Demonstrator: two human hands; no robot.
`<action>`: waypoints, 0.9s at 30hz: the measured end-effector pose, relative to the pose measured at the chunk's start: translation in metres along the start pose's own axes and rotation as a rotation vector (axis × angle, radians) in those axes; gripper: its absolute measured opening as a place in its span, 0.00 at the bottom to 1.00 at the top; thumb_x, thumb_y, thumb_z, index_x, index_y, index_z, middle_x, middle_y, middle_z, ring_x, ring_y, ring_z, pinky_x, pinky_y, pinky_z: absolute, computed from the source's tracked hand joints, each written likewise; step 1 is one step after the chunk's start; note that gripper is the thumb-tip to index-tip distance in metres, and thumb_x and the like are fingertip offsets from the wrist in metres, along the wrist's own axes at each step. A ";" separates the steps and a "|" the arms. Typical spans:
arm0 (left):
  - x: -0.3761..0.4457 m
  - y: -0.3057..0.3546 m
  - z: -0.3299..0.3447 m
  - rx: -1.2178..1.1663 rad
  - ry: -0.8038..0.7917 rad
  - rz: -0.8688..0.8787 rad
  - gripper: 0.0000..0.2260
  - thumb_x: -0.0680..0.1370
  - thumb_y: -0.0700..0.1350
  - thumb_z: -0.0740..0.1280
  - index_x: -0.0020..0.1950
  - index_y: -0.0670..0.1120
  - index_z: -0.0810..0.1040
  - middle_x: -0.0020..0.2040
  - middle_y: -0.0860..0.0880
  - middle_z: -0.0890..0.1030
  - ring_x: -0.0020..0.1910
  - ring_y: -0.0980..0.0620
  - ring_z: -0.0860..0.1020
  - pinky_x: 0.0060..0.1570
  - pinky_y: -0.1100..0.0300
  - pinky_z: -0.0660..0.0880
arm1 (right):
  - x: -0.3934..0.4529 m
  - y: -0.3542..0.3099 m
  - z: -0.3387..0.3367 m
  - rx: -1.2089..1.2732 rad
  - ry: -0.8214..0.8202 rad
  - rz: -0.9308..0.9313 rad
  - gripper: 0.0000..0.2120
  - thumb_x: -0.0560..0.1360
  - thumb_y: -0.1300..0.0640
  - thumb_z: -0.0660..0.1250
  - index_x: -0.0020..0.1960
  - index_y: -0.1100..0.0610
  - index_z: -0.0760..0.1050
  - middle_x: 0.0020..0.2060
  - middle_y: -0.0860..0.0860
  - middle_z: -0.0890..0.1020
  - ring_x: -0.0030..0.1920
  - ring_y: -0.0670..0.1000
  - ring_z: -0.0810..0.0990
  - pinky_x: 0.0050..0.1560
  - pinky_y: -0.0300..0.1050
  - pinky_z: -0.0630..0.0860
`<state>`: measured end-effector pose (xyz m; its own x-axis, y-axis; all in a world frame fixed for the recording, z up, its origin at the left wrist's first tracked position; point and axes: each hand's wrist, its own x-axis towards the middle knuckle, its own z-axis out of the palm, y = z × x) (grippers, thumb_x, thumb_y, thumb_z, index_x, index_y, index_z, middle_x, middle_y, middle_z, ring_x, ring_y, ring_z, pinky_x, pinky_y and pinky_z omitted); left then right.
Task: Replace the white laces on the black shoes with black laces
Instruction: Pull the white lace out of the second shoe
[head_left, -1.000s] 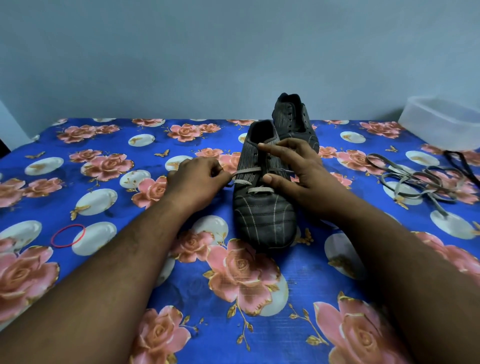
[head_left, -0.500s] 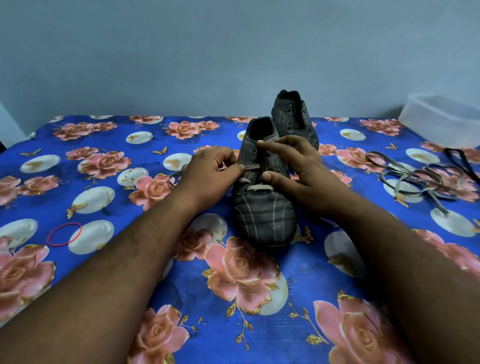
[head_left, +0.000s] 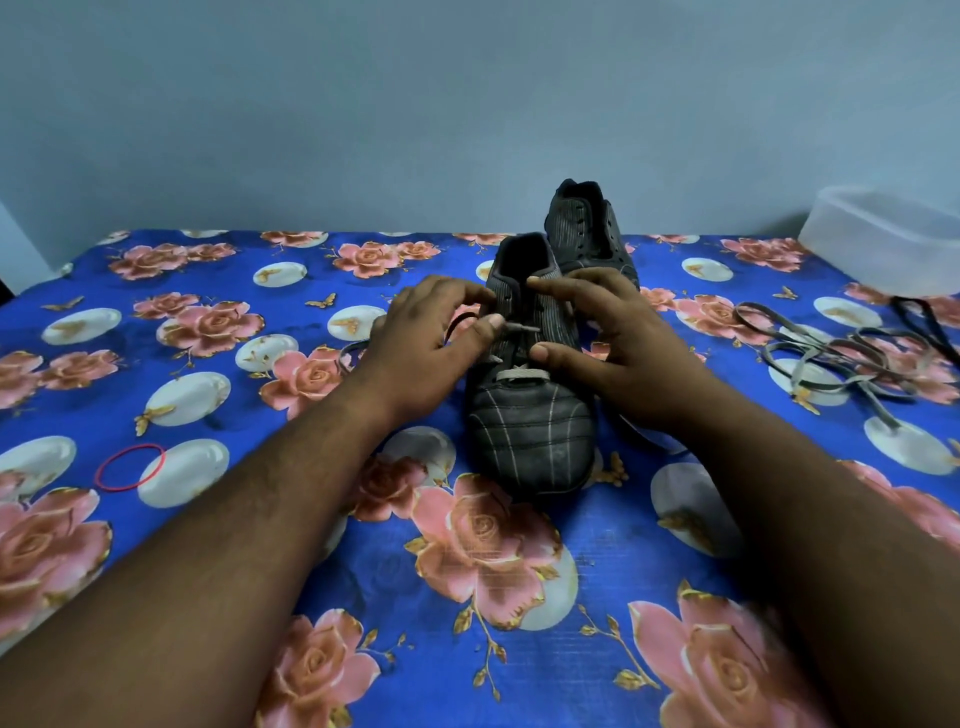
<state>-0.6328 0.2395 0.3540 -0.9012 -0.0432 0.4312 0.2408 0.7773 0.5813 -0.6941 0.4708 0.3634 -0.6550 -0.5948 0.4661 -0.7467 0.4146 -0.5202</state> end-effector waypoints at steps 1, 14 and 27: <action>-0.001 0.001 0.000 0.018 -0.033 -0.003 0.26 0.75 0.68 0.56 0.66 0.55 0.76 0.62 0.54 0.77 0.63 0.51 0.72 0.65 0.43 0.69 | 0.001 0.001 -0.002 0.006 0.012 -0.013 0.27 0.74 0.41 0.72 0.71 0.44 0.74 0.59 0.48 0.75 0.60 0.45 0.75 0.62 0.37 0.71; -0.001 0.004 -0.016 0.301 0.052 -0.240 0.07 0.75 0.54 0.68 0.50 0.54 0.77 0.46 0.55 0.79 0.49 0.50 0.77 0.56 0.51 0.71 | 0.002 -0.014 -0.004 0.037 -0.078 -0.162 0.07 0.77 0.48 0.71 0.48 0.50 0.83 0.44 0.48 0.79 0.48 0.49 0.78 0.50 0.45 0.75; -0.007 0.003 -0.006 -0.101 -0.495 -0.040 0.55 0.64 0.79 0.61 0.82 0.59 0.41 0.82 0.60 0.41 0.79 0.66 0.38 0.79 0.57 0.43 | 0.001 -0.018 0.002 0.020 -0.141 -0.101 0.10 0.74 0.37 0.66 0.49 0.40 0.81 0.45 0.44 0.76 0.50 0.49 0.76 0.50 0.42 0.69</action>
<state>-0.6239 0.2380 0.3573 -0.9674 0.2496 0.0427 0.2140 0.7157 0.6648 -0.6814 0.4617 0.3719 -0.5531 -0.7237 0.4127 -0.8044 0.3350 -0.4907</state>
